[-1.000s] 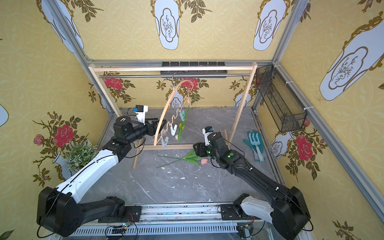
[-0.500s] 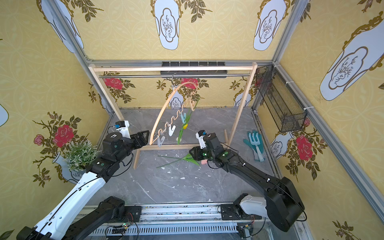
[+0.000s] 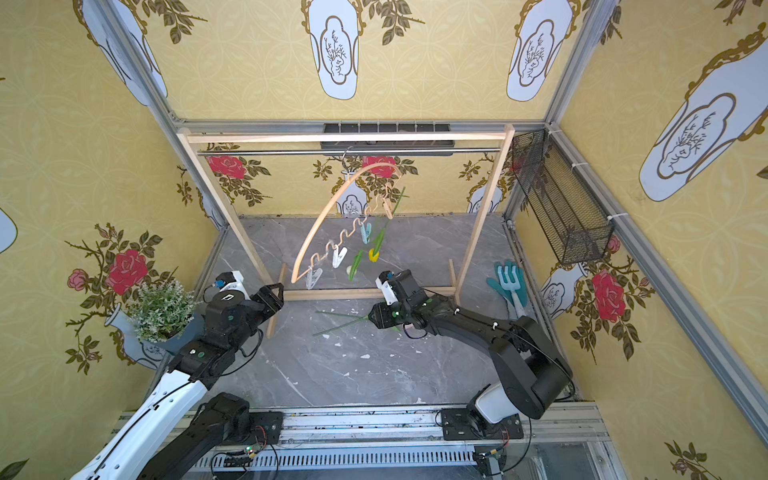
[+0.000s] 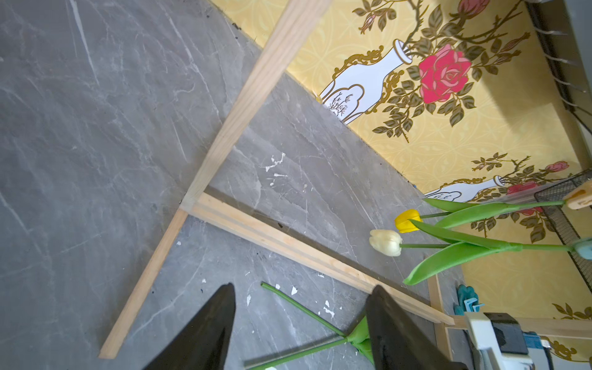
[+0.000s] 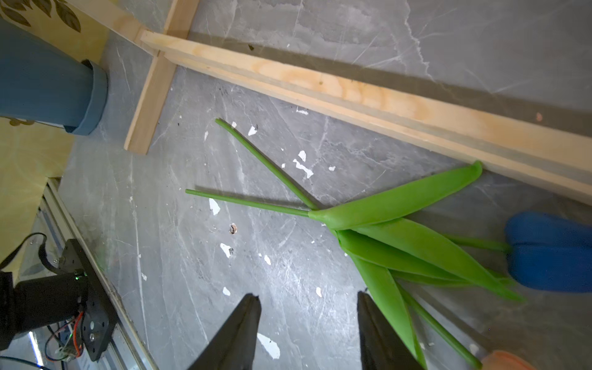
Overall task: Dry the flowers on a clothes hanger
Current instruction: Adjust the flower at the center of the board.
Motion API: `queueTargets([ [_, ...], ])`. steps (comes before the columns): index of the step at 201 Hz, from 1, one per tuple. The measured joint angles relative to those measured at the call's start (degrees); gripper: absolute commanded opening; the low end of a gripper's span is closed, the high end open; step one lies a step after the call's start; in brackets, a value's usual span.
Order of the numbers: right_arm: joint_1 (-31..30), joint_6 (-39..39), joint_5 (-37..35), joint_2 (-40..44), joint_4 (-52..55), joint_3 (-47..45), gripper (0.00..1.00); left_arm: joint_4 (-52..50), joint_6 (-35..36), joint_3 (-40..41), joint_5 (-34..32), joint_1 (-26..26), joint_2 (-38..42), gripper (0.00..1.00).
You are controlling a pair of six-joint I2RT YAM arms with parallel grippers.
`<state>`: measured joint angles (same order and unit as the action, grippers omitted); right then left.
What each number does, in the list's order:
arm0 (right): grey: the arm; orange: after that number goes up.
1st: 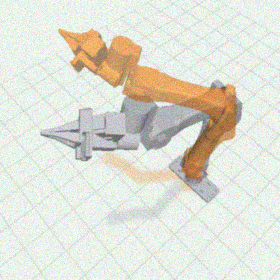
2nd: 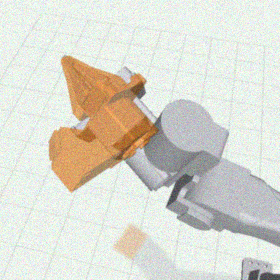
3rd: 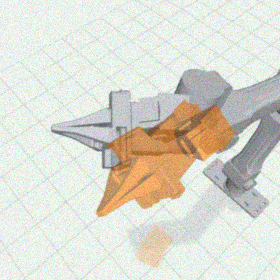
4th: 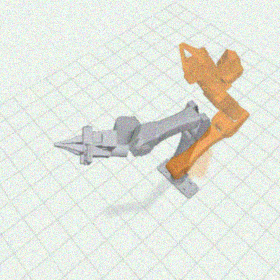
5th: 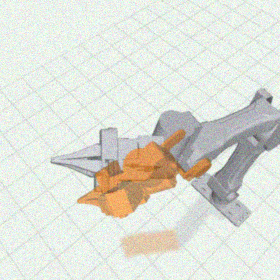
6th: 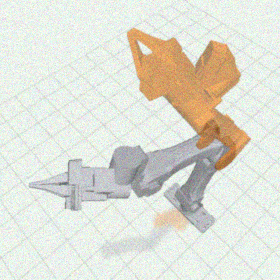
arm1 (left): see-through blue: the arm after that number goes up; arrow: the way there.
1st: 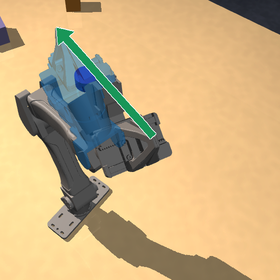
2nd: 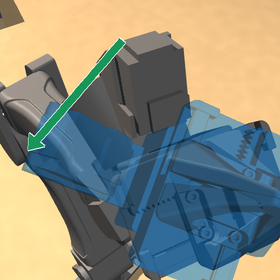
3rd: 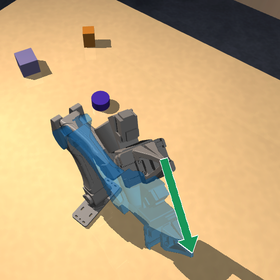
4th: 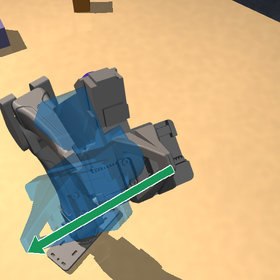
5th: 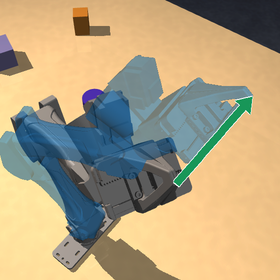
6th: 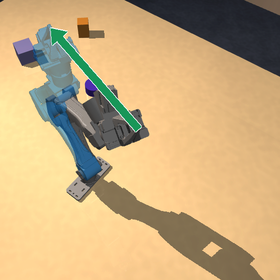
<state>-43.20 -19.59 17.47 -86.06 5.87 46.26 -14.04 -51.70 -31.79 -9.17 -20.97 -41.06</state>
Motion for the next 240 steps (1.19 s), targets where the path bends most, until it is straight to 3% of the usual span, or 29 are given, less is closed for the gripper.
queueTargets([
  [142, 1.84, 4.28, 3.15, -18.12, -3.41, 13.77, 0.57, 0.98, -8.33, 5.51, 3.65, -0.04, -1.92, 0.6],
  [240, 2.32, 4.2, 3.1, -20.44, -2.73, 15.23, 0.57, 1.14, -8.81, 6.36, 3.63, -0.02, -2.14, 0.6],
])
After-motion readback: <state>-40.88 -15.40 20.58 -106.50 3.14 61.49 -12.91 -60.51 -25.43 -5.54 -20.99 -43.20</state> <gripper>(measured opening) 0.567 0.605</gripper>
